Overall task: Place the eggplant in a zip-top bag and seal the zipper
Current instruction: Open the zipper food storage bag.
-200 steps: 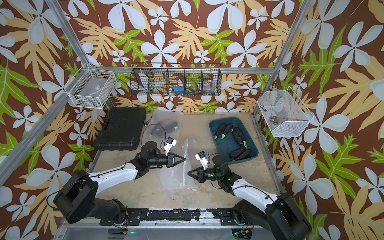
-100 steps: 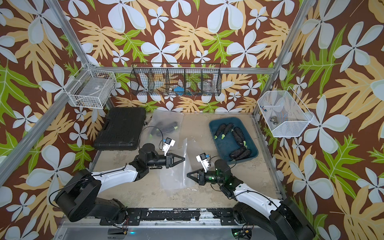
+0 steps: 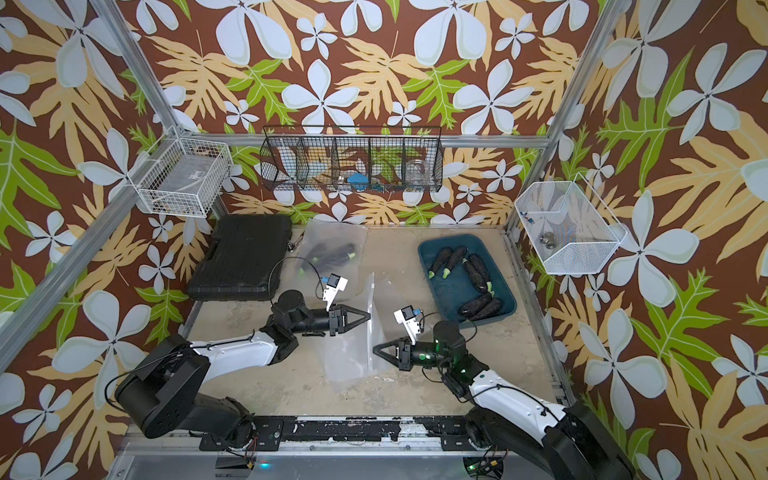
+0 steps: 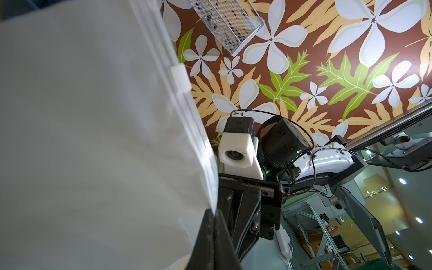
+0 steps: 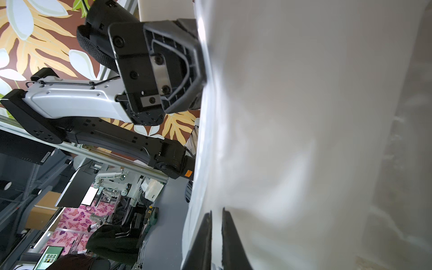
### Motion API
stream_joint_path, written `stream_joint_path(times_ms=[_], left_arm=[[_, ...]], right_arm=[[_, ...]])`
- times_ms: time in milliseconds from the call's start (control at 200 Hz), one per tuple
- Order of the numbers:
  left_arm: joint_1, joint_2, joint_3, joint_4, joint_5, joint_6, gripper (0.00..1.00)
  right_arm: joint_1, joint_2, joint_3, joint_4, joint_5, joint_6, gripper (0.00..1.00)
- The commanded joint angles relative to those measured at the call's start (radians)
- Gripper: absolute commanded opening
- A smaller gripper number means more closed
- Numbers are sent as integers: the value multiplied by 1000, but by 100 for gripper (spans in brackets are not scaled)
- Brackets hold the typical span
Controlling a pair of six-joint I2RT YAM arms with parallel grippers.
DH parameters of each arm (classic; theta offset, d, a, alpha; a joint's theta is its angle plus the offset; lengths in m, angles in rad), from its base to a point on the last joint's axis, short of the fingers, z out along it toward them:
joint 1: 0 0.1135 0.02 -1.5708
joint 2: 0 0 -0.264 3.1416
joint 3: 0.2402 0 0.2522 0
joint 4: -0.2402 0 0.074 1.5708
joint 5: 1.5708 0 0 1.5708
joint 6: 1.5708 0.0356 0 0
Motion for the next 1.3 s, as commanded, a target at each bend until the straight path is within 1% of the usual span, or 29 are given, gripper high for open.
stream_joint_path(times_ms=[0, 165, 520, 941, 1116, 1291], left_arm=[[7, -12, -5, 23, -3, 23, 0], [13, -16, -5, 30, -5, 19, 0], [13, -22, 0, 6, -16, 32, 0], [14, -39, 0, -12, -18, 45, 0], [13, -46, 2, -29, -25, 58, 0], [13, -55, 0, -54, -33, 73, 0]], right_arm=[[2, -24, 4, 18, -6, 14, 12], [2, -34, 5, 4, -12, 12, 12], [23, 3, 12, 69, -16, 41, 13], [44, 29, 18, 70, 5, 37, 13], [69, 54, 33, 76, 16, 35, 13], [73, 58, 46, 78, 23, 36, 16]])
